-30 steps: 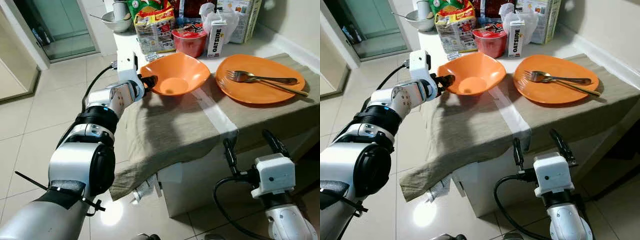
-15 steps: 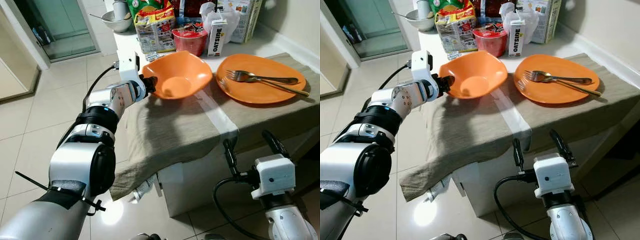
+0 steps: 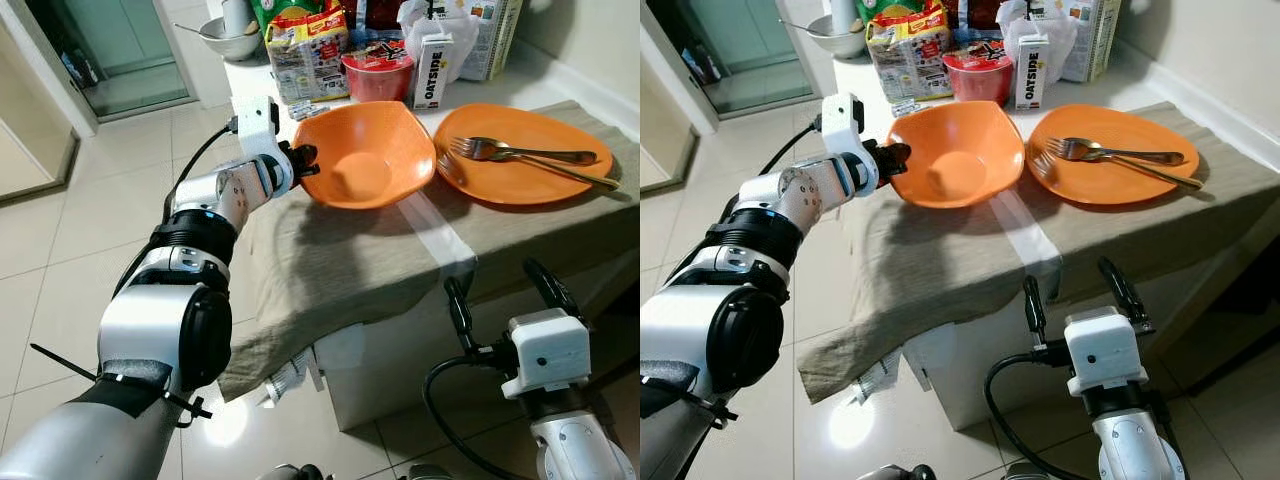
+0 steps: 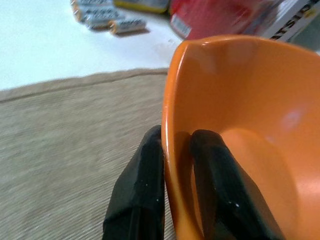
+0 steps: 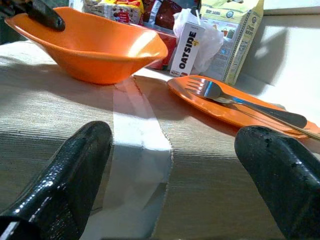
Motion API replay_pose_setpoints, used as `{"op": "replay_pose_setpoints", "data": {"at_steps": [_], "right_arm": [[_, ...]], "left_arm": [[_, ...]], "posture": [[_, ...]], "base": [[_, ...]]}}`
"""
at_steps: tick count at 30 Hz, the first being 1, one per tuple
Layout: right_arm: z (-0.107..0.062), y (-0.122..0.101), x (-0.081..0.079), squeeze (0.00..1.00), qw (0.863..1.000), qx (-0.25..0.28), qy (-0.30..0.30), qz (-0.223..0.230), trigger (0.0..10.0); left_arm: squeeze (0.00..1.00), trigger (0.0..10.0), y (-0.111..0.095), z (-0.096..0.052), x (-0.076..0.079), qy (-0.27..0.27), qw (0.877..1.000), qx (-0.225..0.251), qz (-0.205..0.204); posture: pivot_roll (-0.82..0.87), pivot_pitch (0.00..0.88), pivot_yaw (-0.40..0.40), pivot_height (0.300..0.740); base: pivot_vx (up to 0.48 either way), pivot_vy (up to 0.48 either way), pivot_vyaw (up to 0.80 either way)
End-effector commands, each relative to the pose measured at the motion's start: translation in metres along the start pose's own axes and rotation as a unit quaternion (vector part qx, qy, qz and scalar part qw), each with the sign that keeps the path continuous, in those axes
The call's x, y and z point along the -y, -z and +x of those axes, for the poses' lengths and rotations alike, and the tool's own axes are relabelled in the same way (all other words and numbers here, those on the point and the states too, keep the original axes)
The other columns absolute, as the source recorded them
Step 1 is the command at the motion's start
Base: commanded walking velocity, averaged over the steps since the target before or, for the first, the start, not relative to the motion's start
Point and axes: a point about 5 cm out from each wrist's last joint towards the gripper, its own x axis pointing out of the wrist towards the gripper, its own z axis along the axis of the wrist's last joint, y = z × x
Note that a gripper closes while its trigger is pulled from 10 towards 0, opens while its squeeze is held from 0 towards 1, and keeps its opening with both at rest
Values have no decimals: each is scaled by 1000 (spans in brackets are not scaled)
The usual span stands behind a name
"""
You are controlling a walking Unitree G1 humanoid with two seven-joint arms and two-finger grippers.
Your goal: Setting the table
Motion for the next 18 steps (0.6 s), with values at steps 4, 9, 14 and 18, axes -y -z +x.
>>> {"op": "replay_pose_setpoints", "data": {"at_steps": [4,9,14,18], "right_arm": [[1,1,-3,0,1000,-4,-2,6,10000],[4,3,-3,0,1000,-4,-3,7,10000],[6,4,-4,0,1000,-5,-5,10,10000],[9,7,-4,0,1000,-7,-8,15,10000]], "left_arm": [[0,0,-14,-3,4,9,999,22,29],[0,0,-23,-6,5,15,999,37,26],[0,0,-32,-10,7,24,998,54,18],[0,0,-45,-16,10,41,996,84,13]], "posture": [[-273,52,145,740],[-270,48,143,740],[-266,38,141,740],[-266,38,141,740]], "base": [[0,0,0],[0,0,0],[0,0,0],[0,0,0]]}}
